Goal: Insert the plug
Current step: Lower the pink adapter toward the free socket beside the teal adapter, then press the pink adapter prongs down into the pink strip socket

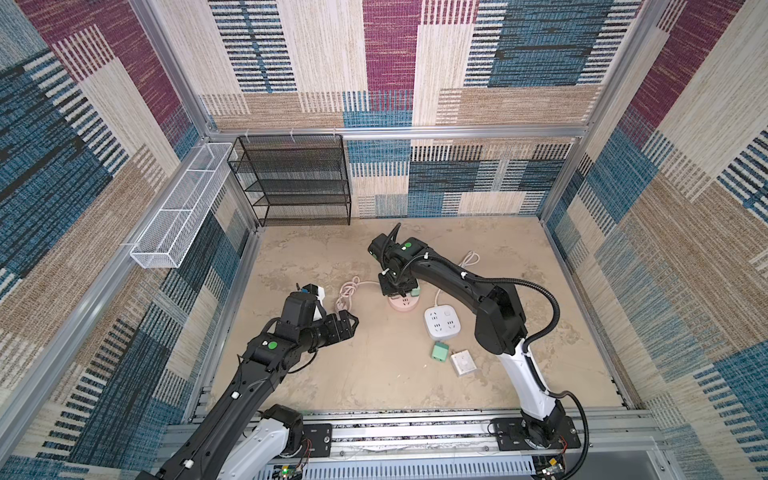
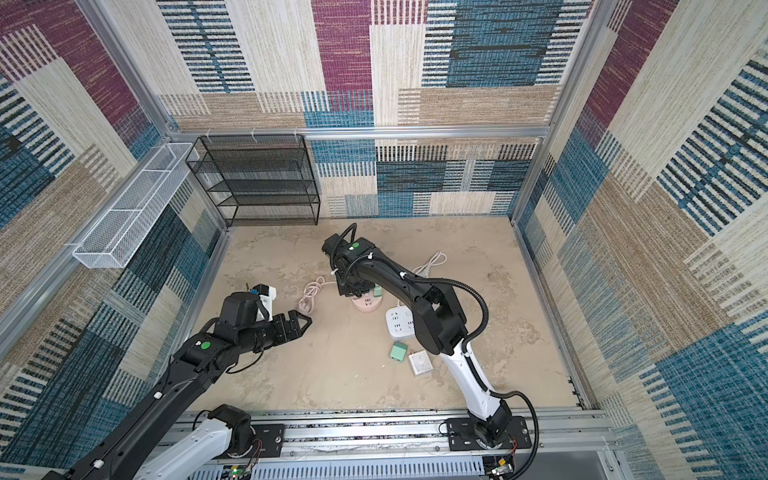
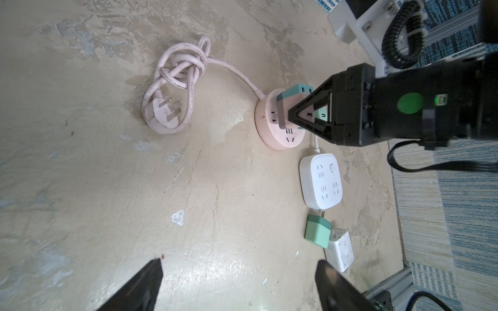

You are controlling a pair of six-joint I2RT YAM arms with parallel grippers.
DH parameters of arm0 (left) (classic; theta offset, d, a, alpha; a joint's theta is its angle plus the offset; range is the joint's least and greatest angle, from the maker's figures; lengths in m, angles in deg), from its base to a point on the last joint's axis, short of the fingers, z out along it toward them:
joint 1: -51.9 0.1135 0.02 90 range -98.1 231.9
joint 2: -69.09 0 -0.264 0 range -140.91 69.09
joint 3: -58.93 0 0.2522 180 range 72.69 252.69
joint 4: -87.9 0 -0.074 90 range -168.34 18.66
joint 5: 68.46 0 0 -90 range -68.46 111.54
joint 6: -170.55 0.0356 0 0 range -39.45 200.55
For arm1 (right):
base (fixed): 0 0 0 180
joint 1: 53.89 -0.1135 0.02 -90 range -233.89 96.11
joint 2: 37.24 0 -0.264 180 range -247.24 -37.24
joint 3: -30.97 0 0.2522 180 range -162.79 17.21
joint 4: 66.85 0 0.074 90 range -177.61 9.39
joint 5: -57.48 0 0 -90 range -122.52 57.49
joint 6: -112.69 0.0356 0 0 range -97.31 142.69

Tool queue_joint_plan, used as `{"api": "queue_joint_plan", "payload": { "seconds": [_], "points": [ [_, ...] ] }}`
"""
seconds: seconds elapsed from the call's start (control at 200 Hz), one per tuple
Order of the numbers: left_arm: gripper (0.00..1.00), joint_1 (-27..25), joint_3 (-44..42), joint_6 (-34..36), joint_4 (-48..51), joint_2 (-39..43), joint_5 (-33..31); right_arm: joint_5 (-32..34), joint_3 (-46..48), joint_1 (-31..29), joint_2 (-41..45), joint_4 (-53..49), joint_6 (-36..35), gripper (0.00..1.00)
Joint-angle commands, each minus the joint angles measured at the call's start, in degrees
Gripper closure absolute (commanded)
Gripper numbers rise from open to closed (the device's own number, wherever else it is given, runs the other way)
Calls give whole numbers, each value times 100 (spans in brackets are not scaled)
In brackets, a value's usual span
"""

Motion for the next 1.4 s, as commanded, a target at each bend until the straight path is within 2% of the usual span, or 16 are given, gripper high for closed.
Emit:
{"api": "queue_joint_plan", "payload": {
  "seconds": [0.0, 0.781, 1.137, 1.397],
  "points": [
    [7, 5, -11, 61, -110, 12, 59, 276, 35, 5, -34, -25, 168, 100],
    [7, 17, 8, 230, -565, -536, 431, 479, -311, -12, -353, -380, 553, 100],
    [7, 39, -97, 167, -827, -729, 709, -346, -568, 5, -644, -576, 323, 100],
    [7, 49, -201, 107, -962, -733, 745, -1146, -310, 186, -735, -506, 33, 100]
  ]
}}
